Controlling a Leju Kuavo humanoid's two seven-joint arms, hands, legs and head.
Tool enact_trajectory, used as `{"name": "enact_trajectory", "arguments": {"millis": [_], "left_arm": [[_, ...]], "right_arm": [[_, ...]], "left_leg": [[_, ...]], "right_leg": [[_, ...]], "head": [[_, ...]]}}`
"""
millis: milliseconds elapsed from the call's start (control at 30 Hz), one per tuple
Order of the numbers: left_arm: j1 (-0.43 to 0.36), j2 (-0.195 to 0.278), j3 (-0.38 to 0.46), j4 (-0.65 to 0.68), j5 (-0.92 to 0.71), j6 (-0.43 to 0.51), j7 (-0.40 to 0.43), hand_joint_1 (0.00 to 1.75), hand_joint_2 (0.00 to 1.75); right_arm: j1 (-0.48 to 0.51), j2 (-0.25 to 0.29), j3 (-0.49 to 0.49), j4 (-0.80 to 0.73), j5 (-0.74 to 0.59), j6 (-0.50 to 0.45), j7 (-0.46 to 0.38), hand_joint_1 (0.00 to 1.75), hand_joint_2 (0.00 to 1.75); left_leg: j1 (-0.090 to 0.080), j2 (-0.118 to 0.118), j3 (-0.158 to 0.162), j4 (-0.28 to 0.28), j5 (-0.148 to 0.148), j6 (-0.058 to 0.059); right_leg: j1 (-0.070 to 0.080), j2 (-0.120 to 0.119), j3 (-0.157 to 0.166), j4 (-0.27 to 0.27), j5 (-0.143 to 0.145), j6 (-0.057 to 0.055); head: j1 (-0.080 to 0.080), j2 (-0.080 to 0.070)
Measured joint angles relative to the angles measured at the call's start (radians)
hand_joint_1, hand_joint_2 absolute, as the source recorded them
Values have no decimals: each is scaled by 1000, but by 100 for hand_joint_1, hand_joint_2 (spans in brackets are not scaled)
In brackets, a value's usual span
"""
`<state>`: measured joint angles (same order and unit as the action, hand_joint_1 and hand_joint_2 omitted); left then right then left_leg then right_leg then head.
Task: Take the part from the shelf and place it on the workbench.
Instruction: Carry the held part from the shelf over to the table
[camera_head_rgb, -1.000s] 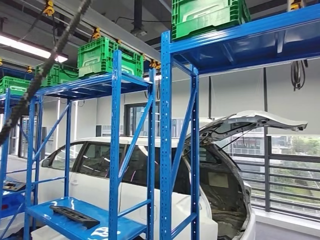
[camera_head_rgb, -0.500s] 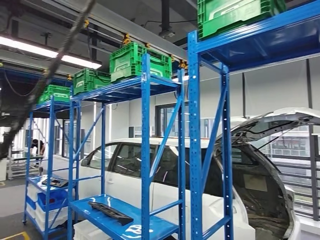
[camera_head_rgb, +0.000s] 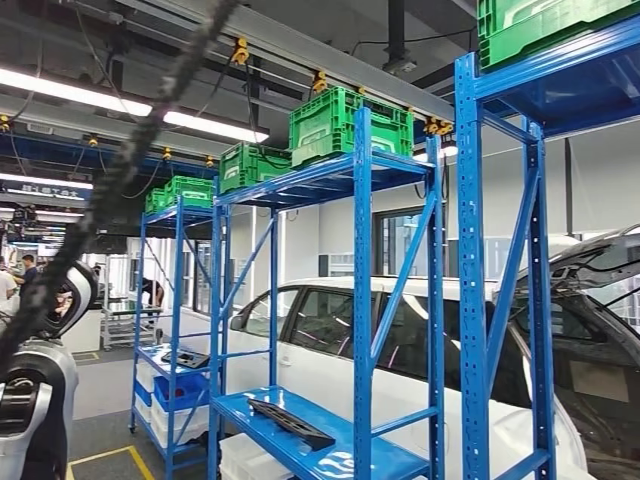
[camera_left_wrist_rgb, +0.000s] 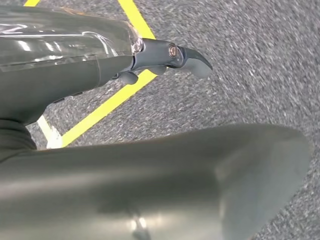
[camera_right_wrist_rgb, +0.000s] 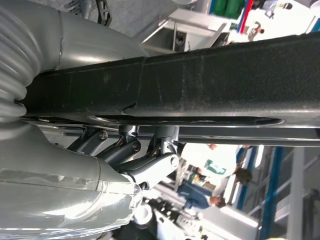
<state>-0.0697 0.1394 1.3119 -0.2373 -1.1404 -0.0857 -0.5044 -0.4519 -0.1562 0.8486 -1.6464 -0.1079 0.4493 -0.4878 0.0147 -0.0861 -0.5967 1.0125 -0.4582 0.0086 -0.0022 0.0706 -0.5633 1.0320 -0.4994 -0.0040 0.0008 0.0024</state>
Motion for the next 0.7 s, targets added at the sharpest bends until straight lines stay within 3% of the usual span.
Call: {"name": "enact_trajectory", "arguments": {"millis": [33,100,167,233,300,333,367,433,500,533,600,633,700], "left_arm": [[0,-1,0,0,0,0,0,0,175],[4,-3,0,0,-2,0,2,0,175],[6,-3,0,0,-8,-1,5,0,175],[1,-2,-1,0,-13,0,7,0,175],[-2,-3,-1,0,-14,0,11,0,175],[-1,-3,-1,0,-14,0,14,0,175],[1,-2,-2,0,-14,2,19,0,175],[3,0,-2,0,-14,5,28,0,175],[0,1,-2,0,-14,7,34,0,175],[-1,1,-2,0,-14,7,36,0,175],[2,0,-2,0,-14,9,40,0,175],[6,0,-2,0,-14,9,43,0,175],[7,0,-2,0,-15,9,48,0,175]], "right_arm": [[-1,0,0,0,0,0,1,175,175],[-6,-1,0,0,-2,2,3,175,175],[-16,-3,0,2,-10,7,5,175,175],[-28,-8,0,6,-17,13,6,175,175],[-33,-15,-1,11,-20,18,7,175,175],[-34,-17,-1,14,-20,20,7,175,175],[-34,-19,-1,15,-20,22,7,175,175],[-38,-21,-1,16,-21,25,7,175,175],[-42,-22,-2,16,-22,26,8,175,175],[-44,-22,-2,16,-23,26,8,175,175],[-47,-23,-2,16,-23,23,10,175,175],[-48,-23,-3,16,-23,19,12,175,175],[-49,-23,-7,16,-25,11,15,175,175]], "left_leg": [[2,-10,-5,0,3,-5],[4,-20,-13,-1,6,-16],[2,14,-27,24,-14,-26],[3,59,-71,120,-69,-36],[8,70,-125,236,-114,-45],[11,73,-135,259,-113,-49],[14,78,-125,242,-94,-52],[16,109,-65,126,-33,-58],[10,145,-18,30,-2,-49],[6,152,-12,14,-3,-41],[2,136,-16,14,-4,-22],[2,126,-16,13,-3,-15],[4,109,-15,11,0,-3]], "right_leg": [[1,6,5,-14,0,-3],[0,-14,6,-25,1,-8],[-5,-36,10,-35,5,-16],[-6,-61,12,-40,7,-20],[-6,-88,12,-39,6,-20],[-6,-100,12,-39,5,-19],[-7,-111,12,-38,4,-17],[-7,-130,15,-34,-2,-9],[-2,-147,15,-26,-10,4],[1,-156,15,-24,-13,10],[1,-174,19,-25,-16,19],[-1,-169,21,-22,-23,24],[-6,-129,1,33,-64,30]], "head": [[0,0],[0,0],[0,0],[0,0],[0,0],[0,0],[0,0],[0,0],[0,0],[0,0],[0,0],[0,0],[0,0]]}}
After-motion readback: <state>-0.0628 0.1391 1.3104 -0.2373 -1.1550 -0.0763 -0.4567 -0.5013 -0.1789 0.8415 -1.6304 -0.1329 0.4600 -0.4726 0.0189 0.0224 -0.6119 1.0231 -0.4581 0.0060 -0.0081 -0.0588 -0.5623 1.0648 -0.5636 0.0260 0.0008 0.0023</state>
